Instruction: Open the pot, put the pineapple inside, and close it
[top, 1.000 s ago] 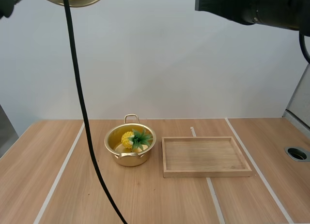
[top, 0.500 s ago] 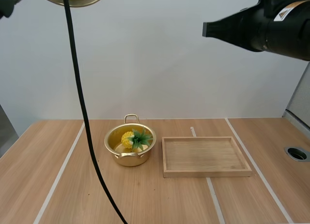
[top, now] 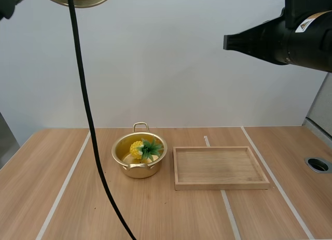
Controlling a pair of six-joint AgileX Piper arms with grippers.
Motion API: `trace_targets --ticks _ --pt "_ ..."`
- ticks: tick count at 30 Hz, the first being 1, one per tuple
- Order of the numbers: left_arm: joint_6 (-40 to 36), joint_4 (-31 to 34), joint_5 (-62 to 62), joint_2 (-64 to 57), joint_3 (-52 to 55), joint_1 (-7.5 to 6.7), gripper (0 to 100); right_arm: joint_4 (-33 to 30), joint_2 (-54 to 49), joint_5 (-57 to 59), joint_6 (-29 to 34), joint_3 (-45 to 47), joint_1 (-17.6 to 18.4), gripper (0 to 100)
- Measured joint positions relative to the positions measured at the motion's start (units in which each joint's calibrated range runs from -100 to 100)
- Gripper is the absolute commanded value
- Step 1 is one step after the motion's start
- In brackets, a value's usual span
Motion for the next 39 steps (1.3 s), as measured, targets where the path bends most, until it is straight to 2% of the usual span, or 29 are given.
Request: trace_targets --ticks 17,23,30,39 --pt "-0.2 0.0 0.0 0.0 0.0 0.0 0 -0.3 -1.3 1.9 0.0 0.0 0.0 0" --pt "-3.7 0.0 1.6 0.0 0.0 0.0 0 -0.3 -1.3 1.9 0.0 0.0 0.0 0" --pt "-9.1 0.0 9.6 0.5 0.0 0.0 0 -0.3 -1.3 1.9 0.0 0.0 0.0 0" --pt "-10.1 -0.1 24.5 6.5 0.0 0.0 0 -0.3 -1.3 1.9 0.0 0.0 0.0 0"
